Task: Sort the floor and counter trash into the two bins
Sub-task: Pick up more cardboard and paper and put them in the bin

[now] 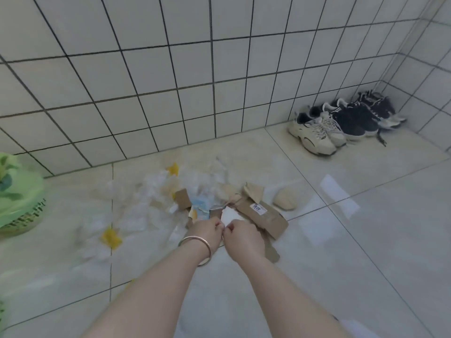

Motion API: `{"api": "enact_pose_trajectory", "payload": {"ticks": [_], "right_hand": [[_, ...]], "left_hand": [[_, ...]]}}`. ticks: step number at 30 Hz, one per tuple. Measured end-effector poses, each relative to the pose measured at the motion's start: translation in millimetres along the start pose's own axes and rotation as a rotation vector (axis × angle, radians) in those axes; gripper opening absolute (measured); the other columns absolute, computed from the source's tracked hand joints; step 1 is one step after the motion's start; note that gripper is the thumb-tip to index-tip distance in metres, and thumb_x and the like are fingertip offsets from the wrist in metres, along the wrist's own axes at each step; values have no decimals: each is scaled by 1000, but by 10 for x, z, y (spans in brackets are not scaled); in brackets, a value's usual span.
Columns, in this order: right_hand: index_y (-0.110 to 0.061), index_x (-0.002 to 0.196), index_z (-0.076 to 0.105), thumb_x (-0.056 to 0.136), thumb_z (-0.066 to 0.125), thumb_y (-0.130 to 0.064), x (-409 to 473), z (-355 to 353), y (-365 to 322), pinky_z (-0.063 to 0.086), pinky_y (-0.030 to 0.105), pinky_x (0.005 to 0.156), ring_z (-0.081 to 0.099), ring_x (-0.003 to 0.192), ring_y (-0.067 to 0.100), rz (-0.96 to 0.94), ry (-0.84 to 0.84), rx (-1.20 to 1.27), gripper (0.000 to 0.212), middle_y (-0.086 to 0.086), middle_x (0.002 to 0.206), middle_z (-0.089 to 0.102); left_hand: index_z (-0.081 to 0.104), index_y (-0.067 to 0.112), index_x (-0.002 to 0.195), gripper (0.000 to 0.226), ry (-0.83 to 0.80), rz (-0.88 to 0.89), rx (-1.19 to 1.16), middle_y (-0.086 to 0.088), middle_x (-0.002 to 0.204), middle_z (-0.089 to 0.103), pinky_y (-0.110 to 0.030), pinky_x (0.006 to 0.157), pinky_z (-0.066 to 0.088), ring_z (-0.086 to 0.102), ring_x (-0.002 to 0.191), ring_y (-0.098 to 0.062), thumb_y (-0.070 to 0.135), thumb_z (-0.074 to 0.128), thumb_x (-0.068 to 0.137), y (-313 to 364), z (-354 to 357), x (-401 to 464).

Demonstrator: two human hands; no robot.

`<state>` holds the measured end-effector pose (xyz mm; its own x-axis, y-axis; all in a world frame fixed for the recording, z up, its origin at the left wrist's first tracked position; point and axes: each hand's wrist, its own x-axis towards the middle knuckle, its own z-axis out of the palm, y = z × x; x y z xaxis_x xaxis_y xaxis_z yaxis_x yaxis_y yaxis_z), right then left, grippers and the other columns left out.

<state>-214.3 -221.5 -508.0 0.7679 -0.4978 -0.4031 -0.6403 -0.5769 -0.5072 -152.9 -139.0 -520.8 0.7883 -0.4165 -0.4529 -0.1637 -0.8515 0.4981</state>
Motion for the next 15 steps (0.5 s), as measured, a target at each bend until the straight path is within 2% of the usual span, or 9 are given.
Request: {"api": "enact_pose_trajectory", "payload": {"ticks": [4,7,11,15], "right_hand": [[-14,107,64,93,38,-25,411,280,112,44,30,77,59,107,29,70,-45,-2,32,9,114,66],[-13,103,65,92,40,-24,674,473,162,41,28,73,59,105,28,137,-97,28,30,9,111,66],[-14,102,66,90,43,-26,954,691,249,39,25,71,59,103,27,200,-141,62,28,8,109,67],[-14,100,66,89,44,-29,1217,894,325,47,29,75,59,92,27,209,-171,50,29,7,104,68]], "left_hand": [[65,16,97,22,-104,-38,-69,-10,107,68,-34,87,49,62,101,-28,22,44,92,-268,130,335],[66,19,100,23,-126,-96,-30,-8,109,66,-32,84,50,62,95,-27,21,45,90,-472,92,644],[65,23,104,23,-130,-153,-34,-6,117,62,-28,87,46,59,106,-25,22,46,91,-707,225,1011],[67,21,101,24,-157,-199,-106,-6,112,67,-31,89,50,61,104,-26,19,46,90,-874,499,1208]]}}
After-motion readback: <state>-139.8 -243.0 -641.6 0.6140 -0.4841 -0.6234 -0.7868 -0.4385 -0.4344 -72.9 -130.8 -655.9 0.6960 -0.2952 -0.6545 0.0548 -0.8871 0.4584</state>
